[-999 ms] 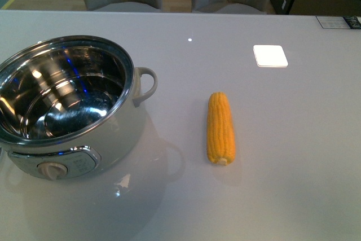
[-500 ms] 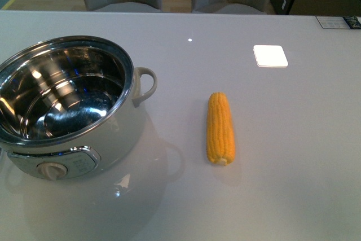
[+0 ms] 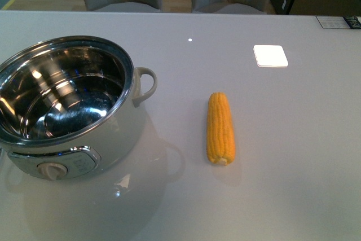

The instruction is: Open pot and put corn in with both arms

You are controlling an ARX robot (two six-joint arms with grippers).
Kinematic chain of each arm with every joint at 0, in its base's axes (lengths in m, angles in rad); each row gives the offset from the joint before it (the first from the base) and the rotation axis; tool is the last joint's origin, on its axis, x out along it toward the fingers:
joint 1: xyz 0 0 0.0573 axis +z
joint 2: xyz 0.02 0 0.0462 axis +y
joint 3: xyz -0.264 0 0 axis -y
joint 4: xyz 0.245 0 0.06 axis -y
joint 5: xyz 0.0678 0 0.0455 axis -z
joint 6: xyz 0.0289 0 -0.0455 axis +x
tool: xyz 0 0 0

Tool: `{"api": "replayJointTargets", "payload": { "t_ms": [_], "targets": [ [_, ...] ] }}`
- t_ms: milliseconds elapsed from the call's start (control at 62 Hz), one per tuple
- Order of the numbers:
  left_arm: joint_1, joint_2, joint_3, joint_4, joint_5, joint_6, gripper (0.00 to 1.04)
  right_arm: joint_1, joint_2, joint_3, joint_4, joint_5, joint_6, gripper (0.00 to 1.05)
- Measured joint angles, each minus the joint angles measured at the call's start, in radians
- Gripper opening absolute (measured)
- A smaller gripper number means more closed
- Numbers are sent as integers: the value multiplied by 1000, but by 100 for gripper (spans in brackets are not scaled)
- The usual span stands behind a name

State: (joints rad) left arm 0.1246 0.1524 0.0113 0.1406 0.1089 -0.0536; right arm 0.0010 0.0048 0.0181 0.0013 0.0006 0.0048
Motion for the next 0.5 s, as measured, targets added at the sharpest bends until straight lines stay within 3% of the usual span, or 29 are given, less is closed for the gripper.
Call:
{"api": "replayJointTargets", "payload": {
  "t_ms": [48, 113, 306, 500],
  "targets": [
    [-60, -74, 0, -97, -82, 14, 55, 0, 0, 0, 0, 0, 0, 96],
    [-111, -134, 0, -133, -94, 30, 42, 0, 0, 0, 0, 1, 0, 96],
    [-121, -146, 0, -139, -109, 39, 6, 0, 0, 0, 0, 2, 0, 96],
    [-121, -146, 0, -139, -109, 42, 4, 0, 0, 0, 0, 2, 0, 96]
  ]
}}
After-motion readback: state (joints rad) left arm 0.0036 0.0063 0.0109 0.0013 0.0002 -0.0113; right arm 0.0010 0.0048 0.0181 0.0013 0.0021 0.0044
